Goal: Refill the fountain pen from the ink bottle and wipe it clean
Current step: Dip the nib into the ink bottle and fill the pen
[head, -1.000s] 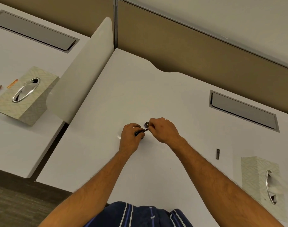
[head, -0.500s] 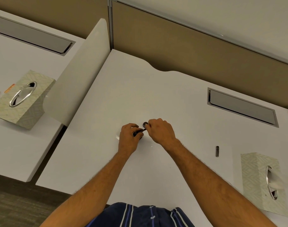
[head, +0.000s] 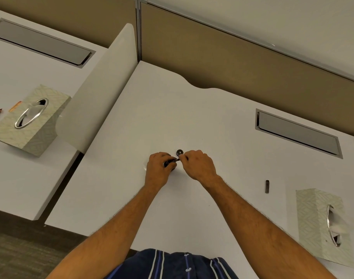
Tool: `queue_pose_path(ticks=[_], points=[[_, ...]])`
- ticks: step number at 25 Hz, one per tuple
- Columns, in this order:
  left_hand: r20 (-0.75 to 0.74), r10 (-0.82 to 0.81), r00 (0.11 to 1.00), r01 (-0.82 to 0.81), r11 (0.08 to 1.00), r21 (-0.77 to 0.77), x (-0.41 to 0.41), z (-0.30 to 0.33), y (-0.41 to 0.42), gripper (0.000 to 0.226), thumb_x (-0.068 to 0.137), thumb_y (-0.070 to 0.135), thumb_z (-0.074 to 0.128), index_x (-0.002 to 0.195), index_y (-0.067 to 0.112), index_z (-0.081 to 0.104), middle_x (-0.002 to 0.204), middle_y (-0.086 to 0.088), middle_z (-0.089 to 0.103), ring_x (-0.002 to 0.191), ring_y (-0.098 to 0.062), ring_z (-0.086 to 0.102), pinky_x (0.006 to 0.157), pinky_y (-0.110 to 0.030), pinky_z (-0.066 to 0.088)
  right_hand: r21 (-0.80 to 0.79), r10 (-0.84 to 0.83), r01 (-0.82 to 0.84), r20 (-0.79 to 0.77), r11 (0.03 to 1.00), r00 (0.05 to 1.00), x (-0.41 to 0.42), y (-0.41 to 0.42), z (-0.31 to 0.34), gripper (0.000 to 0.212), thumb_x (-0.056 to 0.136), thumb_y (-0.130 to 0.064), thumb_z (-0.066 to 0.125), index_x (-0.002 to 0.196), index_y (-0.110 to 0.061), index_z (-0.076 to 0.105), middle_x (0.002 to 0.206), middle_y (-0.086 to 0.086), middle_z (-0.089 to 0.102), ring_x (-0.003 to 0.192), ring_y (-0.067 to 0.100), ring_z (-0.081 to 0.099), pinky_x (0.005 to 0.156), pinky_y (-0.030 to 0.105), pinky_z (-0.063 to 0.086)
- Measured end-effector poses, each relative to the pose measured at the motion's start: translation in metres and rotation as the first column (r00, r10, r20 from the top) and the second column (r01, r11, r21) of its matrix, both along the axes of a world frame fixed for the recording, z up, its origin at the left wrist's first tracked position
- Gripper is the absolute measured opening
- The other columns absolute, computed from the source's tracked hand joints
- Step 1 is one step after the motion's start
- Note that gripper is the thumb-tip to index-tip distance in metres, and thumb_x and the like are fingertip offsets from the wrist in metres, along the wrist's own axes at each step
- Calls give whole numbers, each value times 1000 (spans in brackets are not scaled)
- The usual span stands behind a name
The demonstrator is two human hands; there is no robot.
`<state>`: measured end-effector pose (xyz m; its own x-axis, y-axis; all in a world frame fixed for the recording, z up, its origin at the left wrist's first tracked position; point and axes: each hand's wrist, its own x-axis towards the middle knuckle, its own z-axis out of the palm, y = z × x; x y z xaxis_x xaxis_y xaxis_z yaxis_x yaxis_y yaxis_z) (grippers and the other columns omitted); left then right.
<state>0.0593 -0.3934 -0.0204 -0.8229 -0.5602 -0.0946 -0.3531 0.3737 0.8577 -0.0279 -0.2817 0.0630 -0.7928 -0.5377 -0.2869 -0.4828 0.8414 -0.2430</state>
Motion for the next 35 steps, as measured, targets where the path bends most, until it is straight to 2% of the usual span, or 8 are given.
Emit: queue_pose_path(ticks=[11,16,18,20,23,27,31,35], points=[[21,-11,1000,9,996,92,7,15,-5,41,82,21,76,123,22,68,127,3,65,122,-14,50,106,-28,38,-224,-87,75,-46,972,995,9,16,6,29,100,-36,49,92,-17,69,72,3,67,63,23,59,56,34,46],[-5,7,1000,-7,995,95,25,29,-1,46,83,20,76,127,26,63,127,8,64,122,-9,48,100,-15,31,-66,185,-200,-191,978,964,20,24,3,27,104,-30,39,99,-16,61,83,2,69,68,24,59,58,36,44],[0,16,1000,-16,997,80,32,34,-3,47,83,20,76,128,27,62,125,10,64,121,-9,50,101,-19,33,-106,116,-134,-161,985,980,20,25,5,26,104,-30,41,98,-16,62,78,1,66,65,23,55,56,33,39],[-7,44,999,-43,996,80,39,43,-3,47,83,22,76,127,30,61,121,13,66,118,-8,52,99,-25,40,-263,-116,105,-25,959,993,21,28,9,26,100,-31,46,92,-16,66,71,-1,66,64,22,58,56,33,44],[-33,100,994,-94,985,141,51,62,1,43,84,22,74,124,32,62,114,14,68,113,-6,58,93,-30,45,-489,-406,570,407,660,818,24,46,24,23,94,-26,53,87,-15,72,70,1,73,56,13,57,55,31,46],[-51,122,991,-105,961,255,55,98,21,32,87,18,70,117,28,66,109,10,72,107,-4,62,97,-34,49,-395,-286,892,848,219,446,37,93,54,24,98,-22,56,97,-5,73,77,9,73,48,15,45,50,29,42],[-87,-7,996,38,930,366,34,143,61,27,92,20,65,118,27,66,109,12,73,105,-2,65,93,-26,51,-216,37,976,976,-26,216,54,140,75,23,99,-26,57,101,-6,70,74,4,67,53,13,50,56,30,48],[-138,-167,976,210,889,408,10,177,116,30,94,21,64,123,25,66,111,16,73,105,9,62,93,-20,44,-142,178,980,970,-137,166,71,178,88,22,98,-28,59,92,-11,70,76,4,66,59,14,55,58,29,52]])
